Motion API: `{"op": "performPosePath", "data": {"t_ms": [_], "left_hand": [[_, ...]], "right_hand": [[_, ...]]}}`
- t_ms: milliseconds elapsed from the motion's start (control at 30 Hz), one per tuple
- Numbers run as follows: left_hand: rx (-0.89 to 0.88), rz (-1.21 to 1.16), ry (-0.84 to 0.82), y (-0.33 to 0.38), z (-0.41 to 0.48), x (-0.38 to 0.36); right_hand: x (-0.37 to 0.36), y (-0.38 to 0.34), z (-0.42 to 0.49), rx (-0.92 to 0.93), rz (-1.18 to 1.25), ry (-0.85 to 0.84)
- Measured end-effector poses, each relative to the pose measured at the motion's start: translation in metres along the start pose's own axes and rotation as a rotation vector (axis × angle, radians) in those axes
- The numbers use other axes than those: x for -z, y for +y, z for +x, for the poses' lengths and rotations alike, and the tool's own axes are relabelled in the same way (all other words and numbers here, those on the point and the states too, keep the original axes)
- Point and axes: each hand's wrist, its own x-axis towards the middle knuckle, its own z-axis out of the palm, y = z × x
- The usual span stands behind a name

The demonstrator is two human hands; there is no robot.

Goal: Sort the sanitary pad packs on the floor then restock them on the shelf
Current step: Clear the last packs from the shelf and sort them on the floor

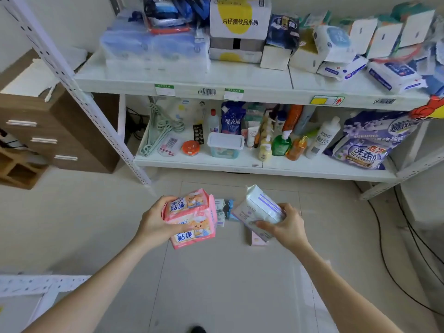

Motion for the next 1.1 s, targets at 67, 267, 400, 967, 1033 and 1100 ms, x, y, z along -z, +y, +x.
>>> {"op": "performPosePath", "data": {"t_ms": [67, 267, 400, 967, 1033, 1100], "left_hand": [[0.004, 0.010, -0.027, -0.032, 0.024, -0.010], [0.065, -0.014, -0.066, -0.142, 0.086, -0.061], [0.087, -0.023, -0.076, -0.226, 0.125, -0.098], [0.149, -0.018, -0.004, -0.491, 0.225, -0.190], [0.137, -0.016, -0.007, -0.502, 0.228, -0.195], [0.123, -0.020, -0.005, -0.510, 0.229, -0.199]], "right_hand": [[-0.031, 0.023, 0.020, -0.021, 0.000, 0.004], [-0.133, 0.110, 0.087, -0.054, -0.044, -0.077], [-0.205, 0.176, 0.131, -0.059, -0.083, -0.126], [-0.432, 0.363, 0.238, 0.218, -0.134, -0.205], [-0.444, 0.371, 0.240, 0.231, -0.137, -0.203], [-0.452, 0.376, 0.241, 0.229, -0.147, -0.196]]}}
